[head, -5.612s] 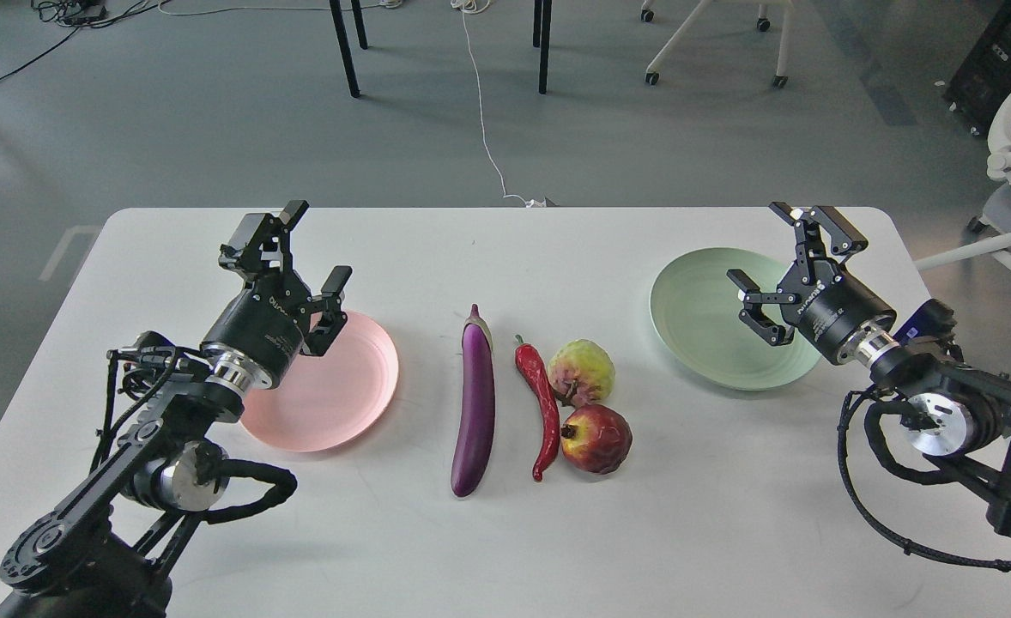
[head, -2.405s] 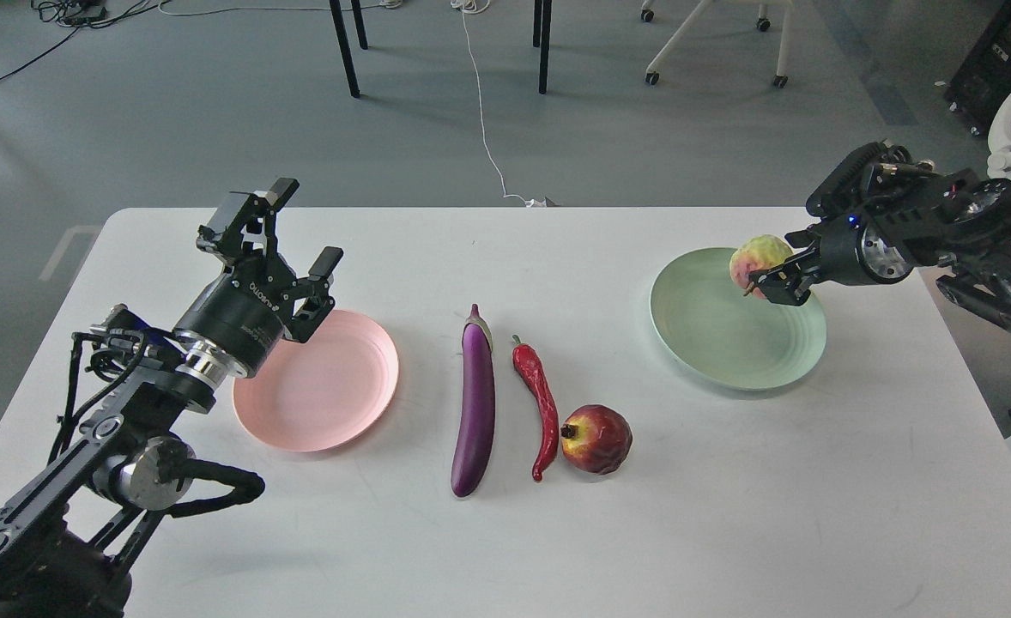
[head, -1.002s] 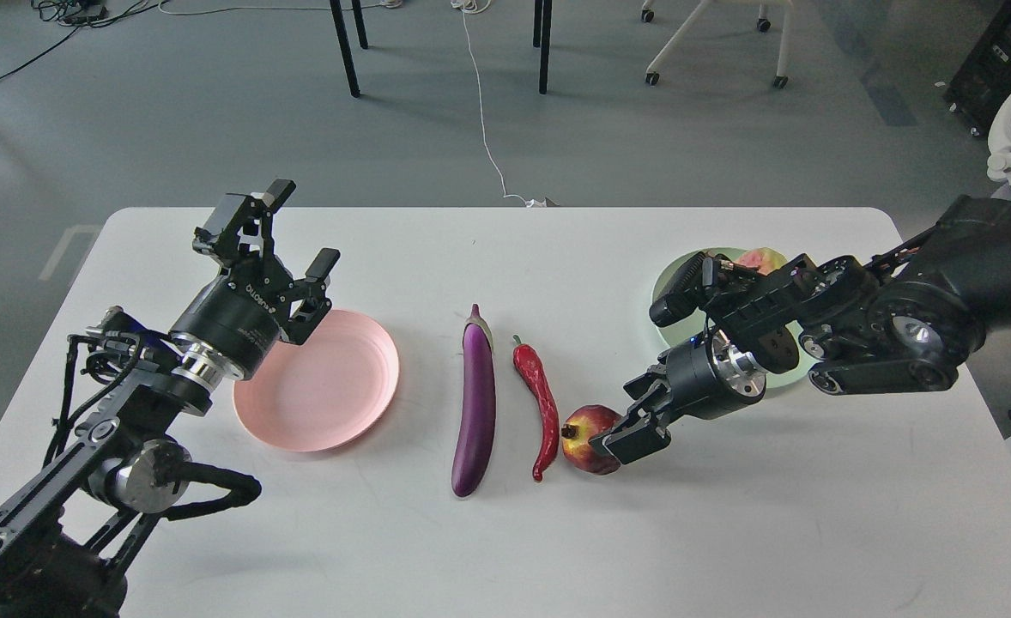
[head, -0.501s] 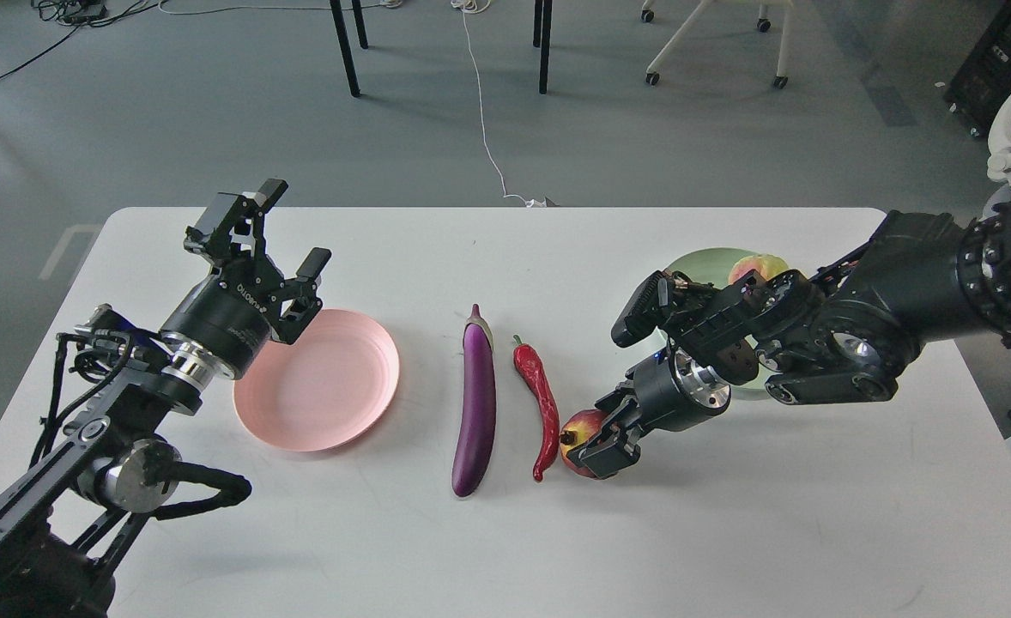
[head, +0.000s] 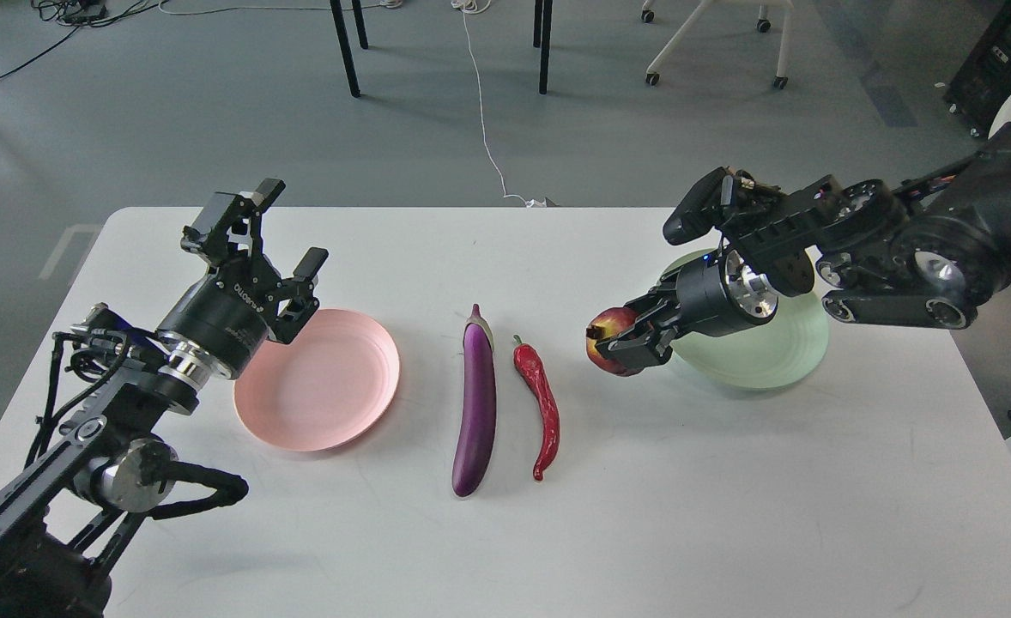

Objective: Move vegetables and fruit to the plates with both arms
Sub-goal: 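Lift the apple onto the green plate and release it, then raise the right gripper away and swing the left gripper toward the chili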

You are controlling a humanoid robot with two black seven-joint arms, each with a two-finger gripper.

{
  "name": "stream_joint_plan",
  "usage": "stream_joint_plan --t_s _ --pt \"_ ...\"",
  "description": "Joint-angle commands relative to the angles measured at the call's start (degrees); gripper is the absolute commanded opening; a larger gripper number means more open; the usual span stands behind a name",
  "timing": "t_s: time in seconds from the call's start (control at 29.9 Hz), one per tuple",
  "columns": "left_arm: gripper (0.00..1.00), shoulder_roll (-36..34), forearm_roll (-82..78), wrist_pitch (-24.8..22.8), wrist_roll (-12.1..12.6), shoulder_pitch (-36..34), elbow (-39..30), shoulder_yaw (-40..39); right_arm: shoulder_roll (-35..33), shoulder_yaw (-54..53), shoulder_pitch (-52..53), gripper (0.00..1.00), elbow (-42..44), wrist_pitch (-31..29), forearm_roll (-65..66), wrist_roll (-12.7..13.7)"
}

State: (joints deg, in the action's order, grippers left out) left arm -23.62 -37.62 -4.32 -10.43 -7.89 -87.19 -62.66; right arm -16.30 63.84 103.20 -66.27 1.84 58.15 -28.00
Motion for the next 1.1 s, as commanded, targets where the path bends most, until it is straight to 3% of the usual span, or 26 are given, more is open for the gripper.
stream_joint_plan --t_s 0.0,0.17,0.27,0.3,0.33,0.37,0.57,0.73,0.9,1.07 --pt "0.98 0.0 0.0 0.0 0.1 -0.2 0.0 0.1 -0.8 3.8 -3.1 0.46 7.7 0.0 3.5 0.0" --pt "0.98 -0.4 0.0 0.0 0.2 -0.2 -0.1 0.1 -1.9 4.4 -8.3 0.49 12.2 0.0 3.9 0.0" --pt "0.98 -0.9 0.0 0.0 0.2 -0.2 -0.1 0.0 -2.0 4.4 -10.6 0.58 13.2 0.0 4.0 0.0" --pt "0.98 -1.2 0.0 0.0 0.2 -0.2 -0.1 0.0 -2.0 4.4 -11.1 0.68 14.0 0.0 3.9 0.0" --pt "0.98 -1.5 0.0 0.0 0.4 -0.3 0.0 0.0 -2.0 3.9 -12.0 0.92 15.1 0.3 3.5 0.0" --pt "0.98 -1.8 0.0 -0.1 0.4 -0.3 0.0 0.0 -2.1 3.5 -12.4 0.98 15.3 0.4 3.5 0.0" --pt "0.98 -3.3 -0.1 -0.2 0.0 -0.4 0.0 -1.0 -6.5 -3.7 -12.2 0.98 14.8 0.2 1.7 0.0" --pt "0.98 -6.0 -0.4 -4.1 0.2 -1.9 0.0 -1.1 -15.8 -21.7 -13.8 0.98 14.4 -0.5 -7.2 0.0" --pt "0.98 -7.1 -0.8 -6.8 0.3 -3.3 0.0 -0.3 -21.6 -38.4 -22.9 0.98 14.7 -1.8 -13.0 0.0" --pt "0.98 -7.1 -6.2 -8.2 0.1 -5.2 -0.2 2.4 -23.1 -54.5 -37.9 0.98 14.1 -2.2 -28.7 0.0"
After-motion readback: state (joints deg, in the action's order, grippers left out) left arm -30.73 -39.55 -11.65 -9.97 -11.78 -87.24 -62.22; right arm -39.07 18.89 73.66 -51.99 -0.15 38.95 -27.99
